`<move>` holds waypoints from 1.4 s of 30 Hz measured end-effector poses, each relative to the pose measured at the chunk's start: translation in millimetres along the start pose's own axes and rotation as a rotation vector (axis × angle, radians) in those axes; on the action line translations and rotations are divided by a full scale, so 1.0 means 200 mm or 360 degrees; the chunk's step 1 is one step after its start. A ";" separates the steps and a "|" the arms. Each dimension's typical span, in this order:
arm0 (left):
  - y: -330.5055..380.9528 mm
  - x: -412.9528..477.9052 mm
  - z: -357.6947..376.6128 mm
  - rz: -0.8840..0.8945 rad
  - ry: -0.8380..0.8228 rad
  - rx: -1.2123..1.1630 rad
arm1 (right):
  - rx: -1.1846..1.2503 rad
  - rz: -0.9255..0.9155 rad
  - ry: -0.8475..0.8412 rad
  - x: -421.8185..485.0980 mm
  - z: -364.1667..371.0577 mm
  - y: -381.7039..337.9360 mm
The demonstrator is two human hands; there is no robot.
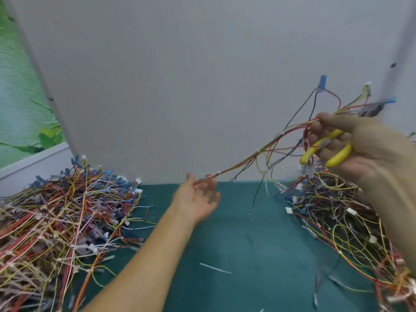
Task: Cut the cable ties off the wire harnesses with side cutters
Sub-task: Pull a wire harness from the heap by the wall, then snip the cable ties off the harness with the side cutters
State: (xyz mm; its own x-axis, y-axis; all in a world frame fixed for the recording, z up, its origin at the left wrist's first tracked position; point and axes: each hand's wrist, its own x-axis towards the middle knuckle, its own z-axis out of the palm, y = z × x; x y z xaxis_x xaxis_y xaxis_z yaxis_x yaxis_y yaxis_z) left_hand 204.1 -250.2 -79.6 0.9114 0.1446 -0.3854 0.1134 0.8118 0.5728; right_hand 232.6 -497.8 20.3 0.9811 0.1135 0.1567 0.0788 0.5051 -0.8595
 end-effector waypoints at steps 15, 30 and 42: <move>0.32 -0.15 -0.10 0.0732 -0.0167 0.0581 | 0.0090 0.0315 0.0288 -0.01 -0.01 0.30; -0.04 -0.19 -0.50 -0.0032 0.0334 0.2204 | -0.1987 0.0867 -0.0172 -0.27 -0.07 0.68; 0.03 -0.21 -0.60 0.0200 0.0540 0.2326 | 0.0609 0.0905 0.0457 -0.23 -0.18 0.50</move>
State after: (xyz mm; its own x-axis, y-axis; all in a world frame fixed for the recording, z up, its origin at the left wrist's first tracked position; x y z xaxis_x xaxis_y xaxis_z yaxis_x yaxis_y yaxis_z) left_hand 119.6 -184.0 -146.9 0.8357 0.4550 -0.3074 0.5135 -0.4491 0.7312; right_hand 200.9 -483.6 -90.8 0.8639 0.2446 -0.4403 -0.4706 0.7038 -0.5322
